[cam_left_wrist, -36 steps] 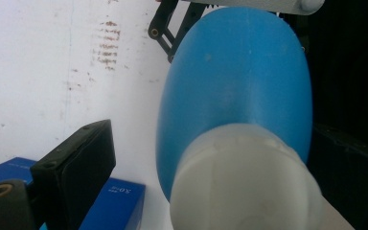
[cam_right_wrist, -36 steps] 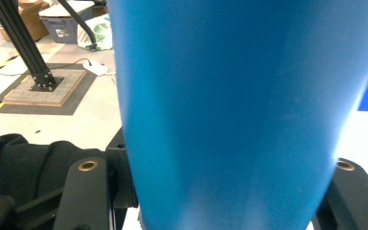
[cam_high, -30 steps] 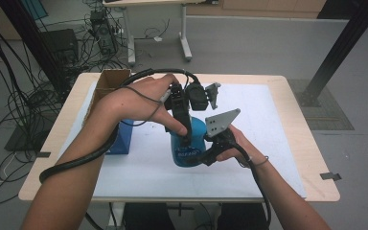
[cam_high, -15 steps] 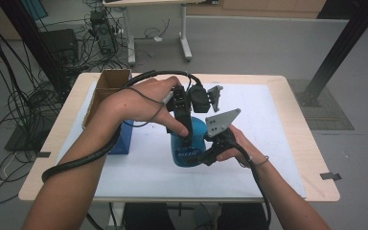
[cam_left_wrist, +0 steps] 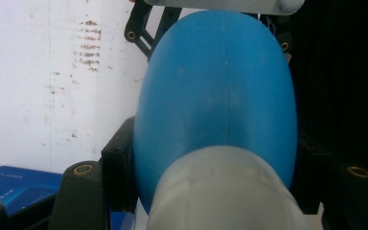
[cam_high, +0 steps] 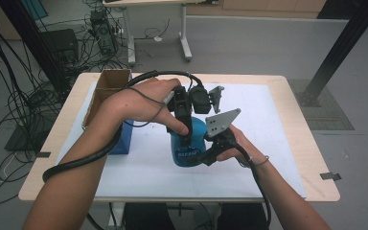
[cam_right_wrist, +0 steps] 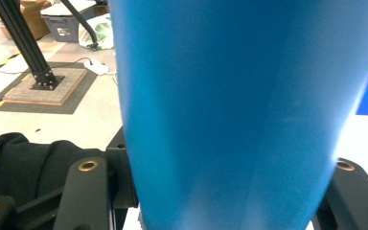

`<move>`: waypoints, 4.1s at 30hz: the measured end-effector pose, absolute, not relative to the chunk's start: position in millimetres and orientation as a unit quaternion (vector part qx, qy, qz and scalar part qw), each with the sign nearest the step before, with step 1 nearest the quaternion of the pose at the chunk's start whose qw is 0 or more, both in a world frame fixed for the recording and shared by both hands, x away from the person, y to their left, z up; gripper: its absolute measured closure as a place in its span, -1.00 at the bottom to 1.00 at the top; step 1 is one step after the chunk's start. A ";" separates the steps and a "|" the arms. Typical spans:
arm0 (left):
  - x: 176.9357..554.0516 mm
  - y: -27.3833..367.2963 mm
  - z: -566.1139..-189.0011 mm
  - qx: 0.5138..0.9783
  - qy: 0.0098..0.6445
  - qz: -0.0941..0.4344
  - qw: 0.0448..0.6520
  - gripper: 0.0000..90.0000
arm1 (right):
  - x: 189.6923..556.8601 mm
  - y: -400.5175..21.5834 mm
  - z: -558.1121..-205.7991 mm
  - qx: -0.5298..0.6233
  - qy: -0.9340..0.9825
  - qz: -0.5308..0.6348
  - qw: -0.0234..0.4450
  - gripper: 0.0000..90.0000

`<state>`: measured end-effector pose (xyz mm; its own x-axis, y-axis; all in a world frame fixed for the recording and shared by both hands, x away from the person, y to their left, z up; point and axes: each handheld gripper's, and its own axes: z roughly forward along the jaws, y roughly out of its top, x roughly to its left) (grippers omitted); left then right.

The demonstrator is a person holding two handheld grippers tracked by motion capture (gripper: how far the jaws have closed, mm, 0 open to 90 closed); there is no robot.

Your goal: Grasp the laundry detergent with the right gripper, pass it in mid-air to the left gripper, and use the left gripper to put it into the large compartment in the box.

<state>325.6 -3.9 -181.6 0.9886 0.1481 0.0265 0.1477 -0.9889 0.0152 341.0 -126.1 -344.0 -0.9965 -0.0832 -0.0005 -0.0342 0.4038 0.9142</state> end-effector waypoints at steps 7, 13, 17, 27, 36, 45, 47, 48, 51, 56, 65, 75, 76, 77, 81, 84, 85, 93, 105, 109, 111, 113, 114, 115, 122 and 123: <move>326.1 -3.9 -180.7 0.997 0.074 0.014 0.011 -0.18 | 341.1 -126.5 -343.7 0.033 -0.836 -0.547 0.023 -0.11; 326.0 -4.1 -179.8 0.997 0.077 0.014 0.014 -0.18 | 341.1 -127.0 -343.3 0.034 -0.835 -0.549 0.023 -0.11; 326.4 -3.9 -180.2 0.997 0.079 0.011 0.014 -0.18 | 341.2 -127.2 -343.5 0.034 -0.835 -0.549 0.023 -0.11; 326.4 -2.7 -180.1 0.996 0.082 0.010 0.019 -0.18 | 341.0 -126.9 -343.5 0.034 -0.834 -0.550 0.025 -0.11; 325.5 -1.4 -180.1 0.996 0.083 0.011 0.022 -0.18 | 340.5 -126.4 -343.2 0.035 -0.835 -0.548 0.025 -0.11; 325.9 -1.1 -177.9 0.996 0.082 0.014 0.028 -0.18 | 341.0 -126.9 -341.6 0.033 -0.834 -0.551 0.024 -0.11; 326.1 -1.3 -177.7 0.996 0.083 0.013 0.027 -0.18 | 341.2 -126.9 -341.3 0.034 -0.833 -0.551 0.024 -0.11; 326.3 -1.4 -177.6 0.996 0.083 0.014 0.027 -0.18 | 341.2 -126.9 -341.3 0.034 -0.834 -0.551 0.024 -0.11; 326.3 -1.3 -177.6 0.996 0.084 0.015 0.031 -0.18 | 341.5 -127.7 -341.2 0.033 -0.833 -0.551 0.023 -0.11; 325.9 -1.7 -177.1 0.996 0.084 0.015 0.032 -0.18 | 341.2 -128.4 -341.2 0.033 -0.833 -0.552 0.023 -0.11; 326.4 -1.9 -176.7 0.996 0.080 0.018 0.036 -0.18 | 340.9 -129.1 -341.1 0.031 -0.832 -0.553 0.022 -0.11; 326.2 -3.5 -176.6 0.996 0.083 0.018 0.033 -0.18 | 340.9 -130.4 -340.8 0.029 -0.833 -0.553 0.021 -0.11; 326.2 -3.4 -176.5 0.996 0.083 0.018 0.034 -0.18 | 340.8 -130.4 -340.9 0.029 -0.833 -0.553 0.021 -0.11; 326.1 -3.4 -176.3 0.996 0.083 0.018 0.034 -0.18 | 340.8 -130.4 -340.8 0.029 -0.832 -0.553 0.021 -0.11; 325.2 -3.7 -175.9 0.996 0.083 0.020 0.032 -0.18 | 340.6 -130.1 -340.5 0.030 -0.832 -0.554 0.021 -0.11; 325.2 -3.5 -175.6 0.996 0.083 0.020 0.031 -0.18 | 340.7 -129.8 -340.6 0.030 -0.831 -0.555 0.020 -0.11; 325.2 -3.4 -175.6 0.996 0.084 0.020 0.031 -0.18 | 340.7 -129.6 -340.6 0.030 -0.831 -0.555 0.021 -0.11; 324.2 -3.1 -174.5 0.996 0.082 0.025 0.033 -0.18 | 340.5 -129.0 -340.5 0.031 -0.829 -0.558 0.022 -0.11; 324.9 -3.5 -173.1 0.996 0.082 0.026 0.037 -0.17 | 340.9 -129.2 -341.1 0.030 -0.826 -0.563 0.019 -0.11; 324.9 -3.4 -171.2 0.995 0.085 0.028 0.042 -0.17 | 340.3 -129.5 -340.8 0.027 -0.822 -0.569 0.020 -0.13; 324.9 -3.8 -171.7 0.995 0.086 0.030 0.041 -0.17 | 339.7 -129.5 -340.7 0.025 -0.820 -0.572 0.016 -0.30; 325.0 -3.9 -172.1 0.995 0.089 0.030 0.038 -0.17 | 339.4 -129.4 -340.9 0.009 -0.815 -0.579 0.015 -0.48; 325.4 -4.0 -172.6 0.995 0.087 0.031 0.036 -0.17 | 340.0 -129.3 -341.8 0.002 -0.814 -0.581 0.016 -0.55; 325.4 -3.8 -172.9 0.995 0.089 0.029 0.035 -0.17 | 340.1 -129.6 -342.8 -0.004 -0.814 -0.581 0.022 -0.69; 327.1 -2.8 -172.8 0.995 0.094 0.029 0.034 -0.17 | 339.7 -131.1 -344.7 0.002 -0.808 -0.589 0.029 -0.96; 327.1 -2.7 -172.6 0.995 0.094 0.030 0.033 -0.17 | 339.7 -130.8 -344.8 0.003 -0.808 -0.589 0.027 -0.96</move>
<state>327.1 -2.7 -172.6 0.9805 0.1890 0.0541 0.1850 -0.9801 0.0715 339.7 -130.8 -344.8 -0.9986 -0.0366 0.0394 0.0263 0.3065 0.9515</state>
